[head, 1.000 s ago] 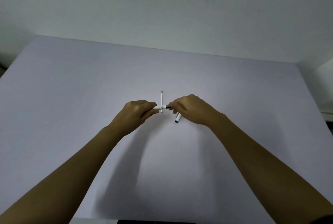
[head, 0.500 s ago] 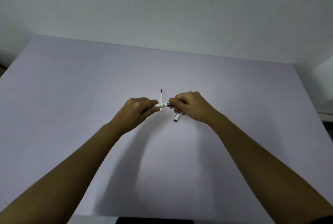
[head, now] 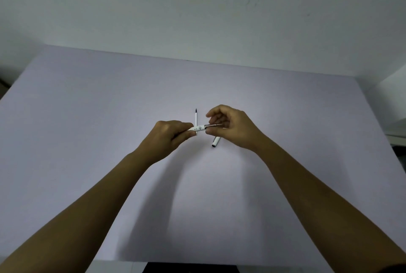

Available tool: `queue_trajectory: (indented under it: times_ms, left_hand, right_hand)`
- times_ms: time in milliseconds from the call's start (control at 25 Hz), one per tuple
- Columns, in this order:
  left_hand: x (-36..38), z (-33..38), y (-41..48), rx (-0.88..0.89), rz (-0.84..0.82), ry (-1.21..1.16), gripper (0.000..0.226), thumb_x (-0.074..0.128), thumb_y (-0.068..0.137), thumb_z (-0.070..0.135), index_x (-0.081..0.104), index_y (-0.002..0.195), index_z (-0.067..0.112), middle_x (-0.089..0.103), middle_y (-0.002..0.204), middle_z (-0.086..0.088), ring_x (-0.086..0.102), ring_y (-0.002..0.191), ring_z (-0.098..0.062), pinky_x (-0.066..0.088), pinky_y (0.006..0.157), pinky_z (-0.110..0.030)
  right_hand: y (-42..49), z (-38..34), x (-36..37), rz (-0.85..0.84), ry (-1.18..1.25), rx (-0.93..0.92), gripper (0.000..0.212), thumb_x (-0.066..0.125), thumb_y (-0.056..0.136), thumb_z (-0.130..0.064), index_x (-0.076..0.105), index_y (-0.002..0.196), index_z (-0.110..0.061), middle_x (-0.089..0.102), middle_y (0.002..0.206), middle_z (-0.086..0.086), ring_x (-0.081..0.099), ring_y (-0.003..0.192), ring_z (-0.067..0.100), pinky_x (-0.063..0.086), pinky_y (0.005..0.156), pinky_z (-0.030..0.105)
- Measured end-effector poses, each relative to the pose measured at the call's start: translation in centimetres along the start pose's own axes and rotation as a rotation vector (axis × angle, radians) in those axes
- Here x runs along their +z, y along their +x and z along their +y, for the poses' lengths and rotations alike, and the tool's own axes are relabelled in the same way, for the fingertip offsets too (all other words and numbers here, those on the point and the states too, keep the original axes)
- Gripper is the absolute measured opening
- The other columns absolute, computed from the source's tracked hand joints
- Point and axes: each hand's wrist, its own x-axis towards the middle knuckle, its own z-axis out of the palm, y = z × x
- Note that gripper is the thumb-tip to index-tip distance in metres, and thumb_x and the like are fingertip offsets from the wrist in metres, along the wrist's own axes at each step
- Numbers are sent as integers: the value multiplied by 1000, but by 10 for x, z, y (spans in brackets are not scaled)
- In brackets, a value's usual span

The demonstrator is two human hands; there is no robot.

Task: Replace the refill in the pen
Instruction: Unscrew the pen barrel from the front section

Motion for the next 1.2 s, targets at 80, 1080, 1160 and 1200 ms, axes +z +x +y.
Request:
queue_trajectory:
  times_ms: [80,1080,1160,1200]
  left_hand:
    - [-2,0,1,10,1,11,18,56,90,24,65,84,10,54,56,-12,44,52,-25,33,52,-28]
    - [-1,4,5,-6,34,-23,13,58,90,21,67,84,13,54,56,-4,50,53,-24,37,54,-29]
    - [0,4,5,-5,32,-22,13,57,90,20,67,84,13,55,57,-6,50,53,-24,36,54,-28]
    - [0,4,5,-1,29,-16,13,57,90,21,67,85,13,55,57,-5,50,54,-24,35,54,-27]
  right_hand:
    - [2,-1,0,19,-50,50,22,66,80,-42,66,92,-24,70,83,-7,68,81,8,55,79,24]
    - [2,-3,-9,15,36,133,21,71,78,-40,64,95,-29,69,92,-7,71,86,9,54,85,28]
    - [2,-3,-9,25,-26,158,26,62,82,-47,68,87,-22,71,82,-5,70,74,5,55,81,29]
    - [2,-3,-10,20,-40,141,21,65,83,-41,68,82,-21,71,77,-5,69,70,5,54,77,28]
